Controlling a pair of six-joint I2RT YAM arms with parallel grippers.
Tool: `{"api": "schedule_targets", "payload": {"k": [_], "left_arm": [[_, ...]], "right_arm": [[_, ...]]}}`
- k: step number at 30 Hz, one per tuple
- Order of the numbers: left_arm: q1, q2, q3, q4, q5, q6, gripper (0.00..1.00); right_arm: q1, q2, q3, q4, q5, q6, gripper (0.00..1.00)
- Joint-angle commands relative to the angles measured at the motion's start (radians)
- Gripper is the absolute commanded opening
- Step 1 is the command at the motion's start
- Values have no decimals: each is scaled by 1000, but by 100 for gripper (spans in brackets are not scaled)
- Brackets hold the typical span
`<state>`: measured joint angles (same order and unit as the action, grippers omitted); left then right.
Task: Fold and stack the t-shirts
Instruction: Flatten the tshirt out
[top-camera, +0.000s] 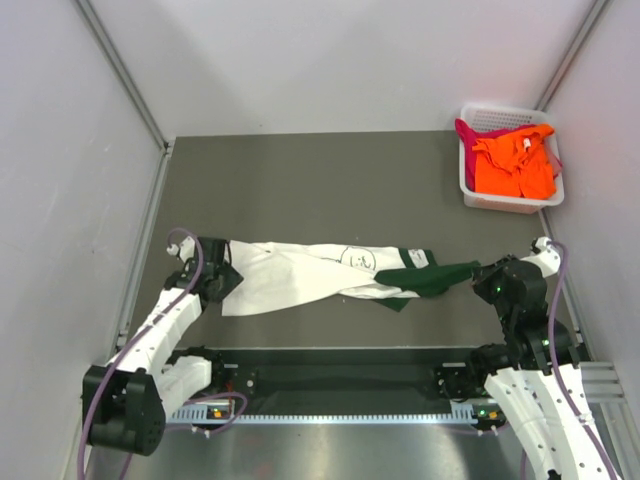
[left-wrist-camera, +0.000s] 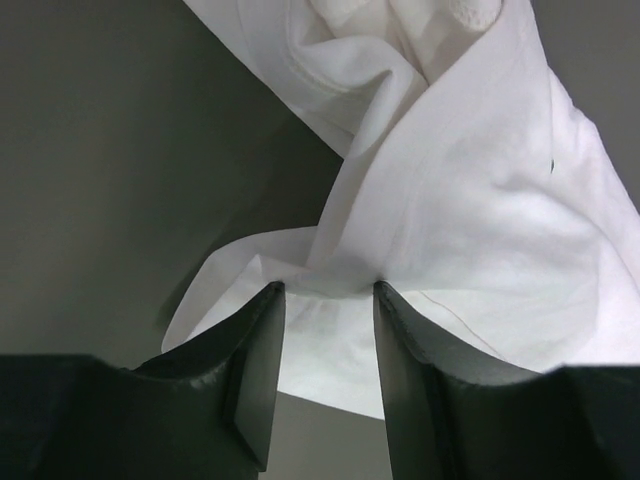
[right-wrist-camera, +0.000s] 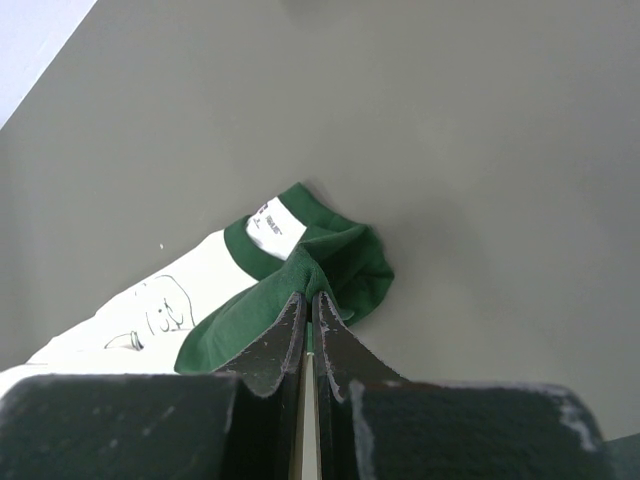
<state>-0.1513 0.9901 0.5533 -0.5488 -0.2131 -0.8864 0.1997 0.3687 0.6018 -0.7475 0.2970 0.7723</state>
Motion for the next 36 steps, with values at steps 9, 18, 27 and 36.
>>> {"api": "schedule_targets", "payload": {"k": [9,18,27,36], "left_arm": [[2,-47,-55,112,-62,-129,56],[2,-27,-92,168,-97,-192,27],[2,-24,-56,139,-112,-180,0],[2,-103,52,49,-97,-109,0]], "right_arm": [[-16,1,4,33,-10,-2,0],[-16,-2,4,34,-12,-4,0],[-16,-5,6,28,-12,-5,0],[-16,16,15,48,-7,-18,0]]}}
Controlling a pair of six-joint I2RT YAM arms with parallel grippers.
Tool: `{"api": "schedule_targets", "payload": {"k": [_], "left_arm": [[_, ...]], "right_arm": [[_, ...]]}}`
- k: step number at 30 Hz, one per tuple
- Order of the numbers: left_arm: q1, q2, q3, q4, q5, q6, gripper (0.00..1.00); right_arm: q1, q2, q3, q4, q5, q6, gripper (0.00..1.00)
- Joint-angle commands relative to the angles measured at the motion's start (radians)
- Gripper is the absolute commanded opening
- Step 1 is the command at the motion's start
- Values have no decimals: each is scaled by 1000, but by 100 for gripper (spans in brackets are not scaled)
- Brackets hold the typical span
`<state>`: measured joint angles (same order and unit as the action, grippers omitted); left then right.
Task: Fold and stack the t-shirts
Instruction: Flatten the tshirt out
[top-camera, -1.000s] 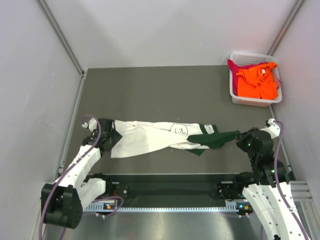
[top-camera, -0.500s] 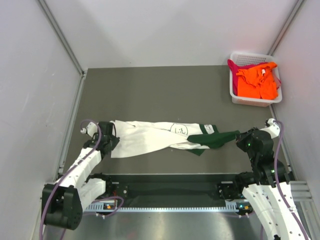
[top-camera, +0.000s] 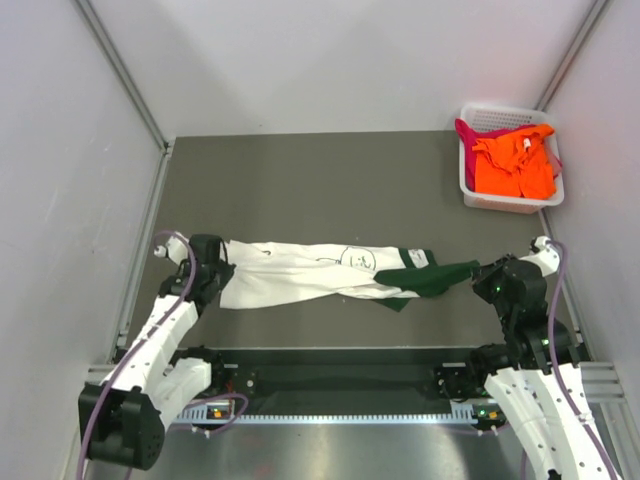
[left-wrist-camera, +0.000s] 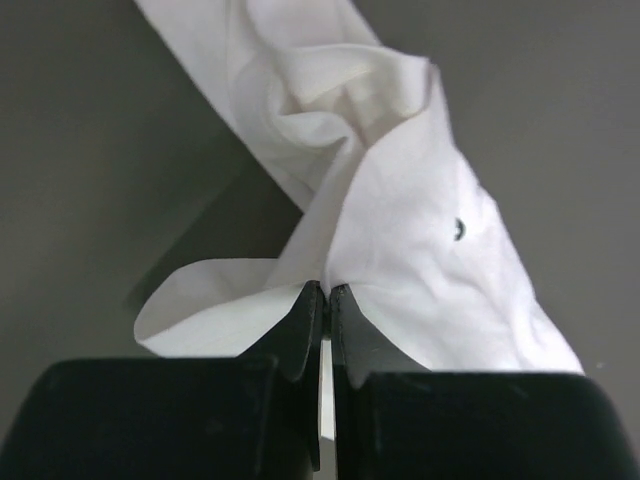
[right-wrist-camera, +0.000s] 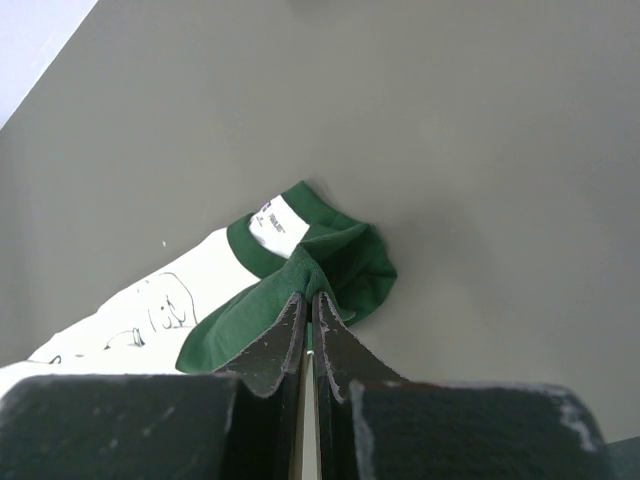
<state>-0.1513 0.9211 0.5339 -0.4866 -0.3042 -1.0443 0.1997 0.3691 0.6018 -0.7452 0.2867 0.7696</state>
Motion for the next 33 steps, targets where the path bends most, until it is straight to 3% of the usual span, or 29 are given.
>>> {"api": "schedule_targets", "payload": {"k": [1,7,13,20,22,27,30,33], "left_arm": [[2,-36,104,-23,7,61,0],[6,59,279,-53,120,171,0],[91,281,507,-46,220,216,0],[281,502,924,-79,555,237,0],[327,480,1035,-104,568,234,0],[435,391,1263,-200,608,247,0],[463,306,1333,-277,582,257,0],[463,139,1293,-225,502,242,0]], "right_arm": [[-16,22,16,58,-6,-23,0],[-16,192,35,205,-144,-114,0],[-16,431,211,346,-198,-177,0],[-23,738,764,311,-317,-222,0],[-23,757,916,274,-360,-236,0],[-25,687,1113,267,-389,-279,0],[-23,572,1171,302,-388,-315,0],[-25,414,1158,352,-337,-329,0]]}}
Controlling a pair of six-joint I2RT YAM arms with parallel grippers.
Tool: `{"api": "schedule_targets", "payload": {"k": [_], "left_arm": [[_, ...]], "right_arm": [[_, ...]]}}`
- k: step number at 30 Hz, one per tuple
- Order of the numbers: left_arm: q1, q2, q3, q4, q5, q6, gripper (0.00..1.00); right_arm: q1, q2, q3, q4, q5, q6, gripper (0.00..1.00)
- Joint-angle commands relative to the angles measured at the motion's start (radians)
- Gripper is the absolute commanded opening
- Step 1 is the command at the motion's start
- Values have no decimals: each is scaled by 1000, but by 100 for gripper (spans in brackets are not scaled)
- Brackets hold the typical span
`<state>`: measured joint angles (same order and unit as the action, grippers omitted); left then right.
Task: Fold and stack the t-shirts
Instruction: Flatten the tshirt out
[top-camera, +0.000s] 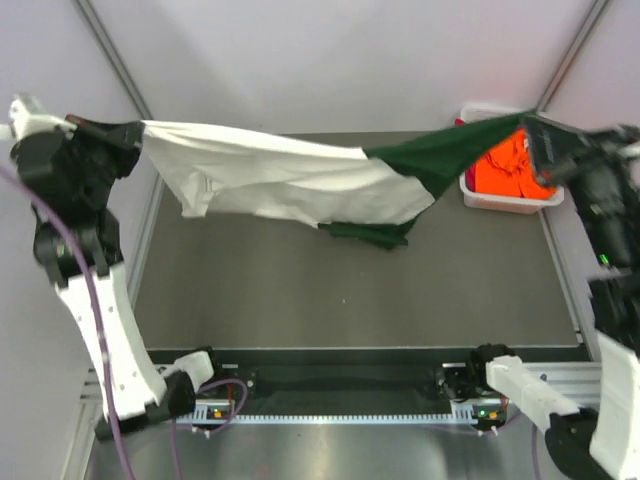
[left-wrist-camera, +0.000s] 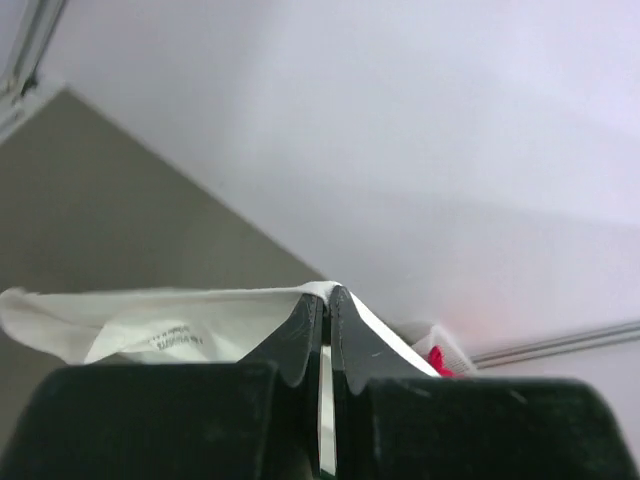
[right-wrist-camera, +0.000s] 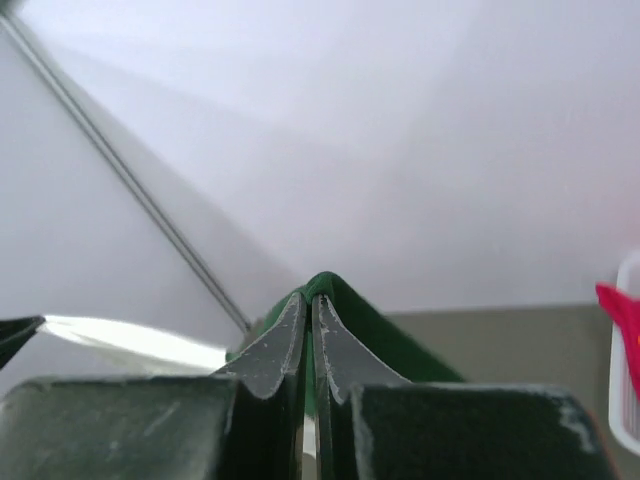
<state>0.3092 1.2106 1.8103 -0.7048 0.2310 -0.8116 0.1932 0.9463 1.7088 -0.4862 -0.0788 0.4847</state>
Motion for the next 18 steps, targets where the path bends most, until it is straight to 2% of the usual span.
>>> {"api": "schedule_targets", "payload": {"k": [1,4,9,14,18], "left_arm": [[2,-236,8,7,-71,5,0],[2,-351,3,50,-116,-20,0],[-1,-384,86,53,-111,-55,0],[-1,-272,90,10,-69,-98,0],[1,-120,-29,10,16,-109,0]], "right_arm": [[-18,-202,46,103,66,-41,0],[-17,-320,66,113,121,-52,0],[-17,-391,149,89,166,-72,0],[-17,-341,186,86,172,-80,0],[-17,-270,79,92,227,-69,0]]}}
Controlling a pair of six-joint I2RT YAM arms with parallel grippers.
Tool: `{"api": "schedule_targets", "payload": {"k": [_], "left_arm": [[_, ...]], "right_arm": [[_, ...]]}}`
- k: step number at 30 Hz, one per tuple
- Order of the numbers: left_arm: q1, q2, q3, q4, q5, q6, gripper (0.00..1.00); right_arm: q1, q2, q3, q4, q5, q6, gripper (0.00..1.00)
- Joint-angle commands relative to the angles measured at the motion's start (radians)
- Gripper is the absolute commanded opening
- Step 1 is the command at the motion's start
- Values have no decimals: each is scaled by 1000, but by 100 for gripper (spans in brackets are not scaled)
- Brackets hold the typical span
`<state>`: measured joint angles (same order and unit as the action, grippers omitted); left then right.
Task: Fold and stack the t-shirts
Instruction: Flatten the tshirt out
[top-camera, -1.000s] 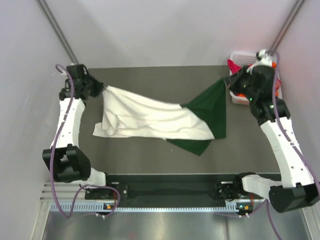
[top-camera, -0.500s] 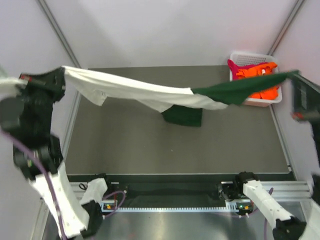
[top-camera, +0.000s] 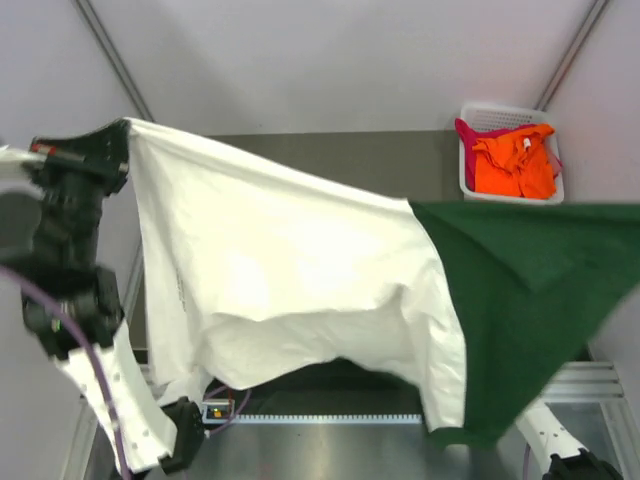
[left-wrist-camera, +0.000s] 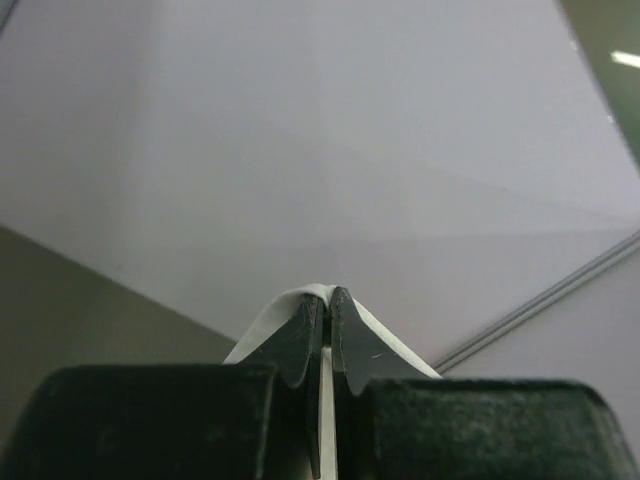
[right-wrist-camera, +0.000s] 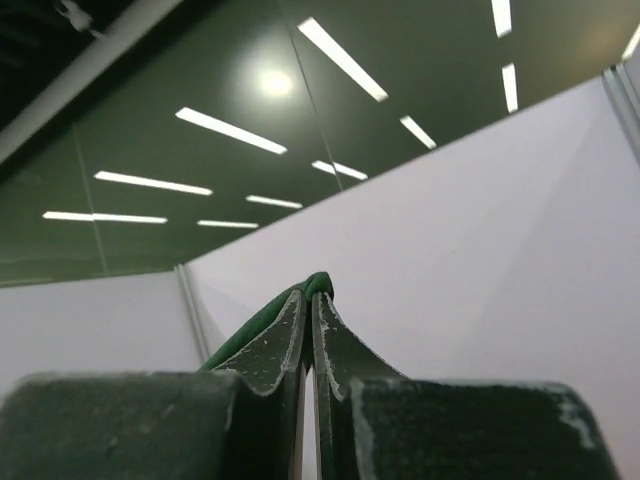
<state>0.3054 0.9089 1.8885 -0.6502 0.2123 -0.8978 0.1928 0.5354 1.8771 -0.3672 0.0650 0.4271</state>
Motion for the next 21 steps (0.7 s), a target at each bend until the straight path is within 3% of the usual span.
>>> {"api": "schedule_targets", "payload": {"k": [1,6,11,14,18,21], "left_arm": [[3,203,-139,-34,42,-26,0],[3,342,-365,101,78,-59,0],[4,517,-307,152,113,-104,0],[1,643,-140,190,182,-151,0],[-3,846,248,207,252,-223,0],[-5,957,446,202,283,-265,0]], "right_arm": [[-16,155,-158,-21,105,-7,0],[-18,326,-320,22,141,42,0],[-38,605,-178,19,36,62,0],[-110,780,67,-30,-103,90,0],[-243,998,493,-64,-368,223,0],[-311,1103,579,12,-508,333,0]]}}
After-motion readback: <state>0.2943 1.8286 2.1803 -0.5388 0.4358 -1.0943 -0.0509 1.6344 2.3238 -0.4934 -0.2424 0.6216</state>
